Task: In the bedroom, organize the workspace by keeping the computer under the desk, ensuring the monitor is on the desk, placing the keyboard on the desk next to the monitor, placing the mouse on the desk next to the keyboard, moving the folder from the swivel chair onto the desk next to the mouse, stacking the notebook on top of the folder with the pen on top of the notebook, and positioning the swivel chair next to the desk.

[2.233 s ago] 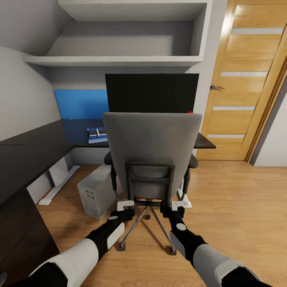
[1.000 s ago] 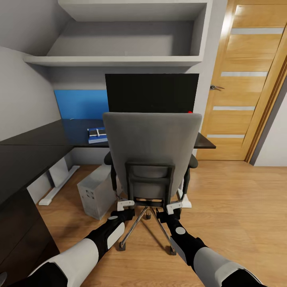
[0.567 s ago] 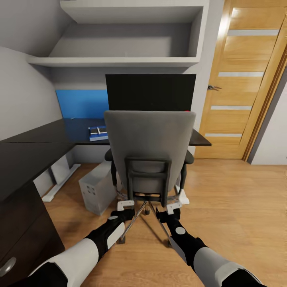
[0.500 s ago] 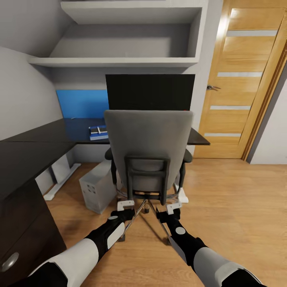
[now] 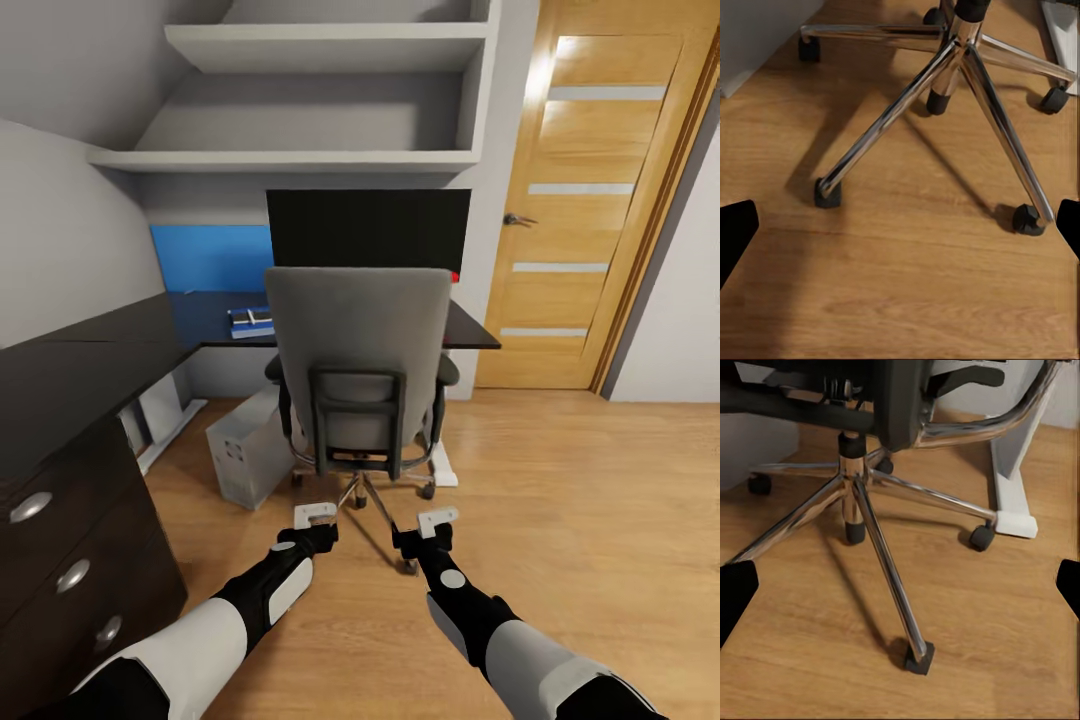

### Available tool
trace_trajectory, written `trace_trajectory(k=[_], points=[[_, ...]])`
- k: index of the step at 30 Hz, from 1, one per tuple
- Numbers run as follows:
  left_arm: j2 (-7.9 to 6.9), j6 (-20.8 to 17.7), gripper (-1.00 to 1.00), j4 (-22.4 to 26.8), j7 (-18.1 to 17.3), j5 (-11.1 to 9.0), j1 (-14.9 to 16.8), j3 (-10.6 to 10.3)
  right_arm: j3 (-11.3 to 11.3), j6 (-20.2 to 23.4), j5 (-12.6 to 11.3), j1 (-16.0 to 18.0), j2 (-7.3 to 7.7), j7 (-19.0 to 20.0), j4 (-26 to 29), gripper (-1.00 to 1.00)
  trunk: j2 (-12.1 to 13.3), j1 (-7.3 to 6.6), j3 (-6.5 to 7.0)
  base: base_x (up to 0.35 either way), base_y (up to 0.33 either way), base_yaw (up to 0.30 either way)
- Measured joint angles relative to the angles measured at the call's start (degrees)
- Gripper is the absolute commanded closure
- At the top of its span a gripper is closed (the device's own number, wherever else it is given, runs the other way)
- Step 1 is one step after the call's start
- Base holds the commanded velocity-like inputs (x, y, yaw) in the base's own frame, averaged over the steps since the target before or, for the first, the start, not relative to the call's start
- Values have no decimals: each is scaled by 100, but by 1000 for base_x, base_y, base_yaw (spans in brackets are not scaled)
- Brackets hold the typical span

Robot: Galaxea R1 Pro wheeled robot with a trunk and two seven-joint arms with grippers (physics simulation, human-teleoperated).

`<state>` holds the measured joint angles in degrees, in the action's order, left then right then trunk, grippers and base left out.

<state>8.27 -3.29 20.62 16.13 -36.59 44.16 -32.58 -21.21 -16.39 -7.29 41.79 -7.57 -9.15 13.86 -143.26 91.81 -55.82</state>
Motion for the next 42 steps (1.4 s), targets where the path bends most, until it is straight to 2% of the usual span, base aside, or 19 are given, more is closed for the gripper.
trace_trajectory(k=[3,6,19,24,25,42], points=[[-9,0,-100,0,5,-21,-2,10,7,-39,-2,0,2,-21,1,-100,0,0,0,-282,-111,0],[-12,0,-100,-1,7,-30,0,11,14,-57,-17,0,12,-30,9,-100,3,-9,66,-243,-125,0],[-12,-17,-100,0,22,-39,-2,27,103,-6,-74,0,0,-98,22,-100,512,-290,301,-179,-69,0],[-20,-24,-100,0,32,-35,0,48,284,-3,-73,0,0,-172,28,-100,713,-400,391,-22,-4,0],[-36,-26,-100,10,37,-34,-1,69,464,-14,-67,0,8,-207,34,-100,753,-422,409,0,0,0],[-124,-64,-100,4,45,-57,0,78,460,-2,-71,0,1,-210,27,-100,1435,-796,714,0,0,0]])
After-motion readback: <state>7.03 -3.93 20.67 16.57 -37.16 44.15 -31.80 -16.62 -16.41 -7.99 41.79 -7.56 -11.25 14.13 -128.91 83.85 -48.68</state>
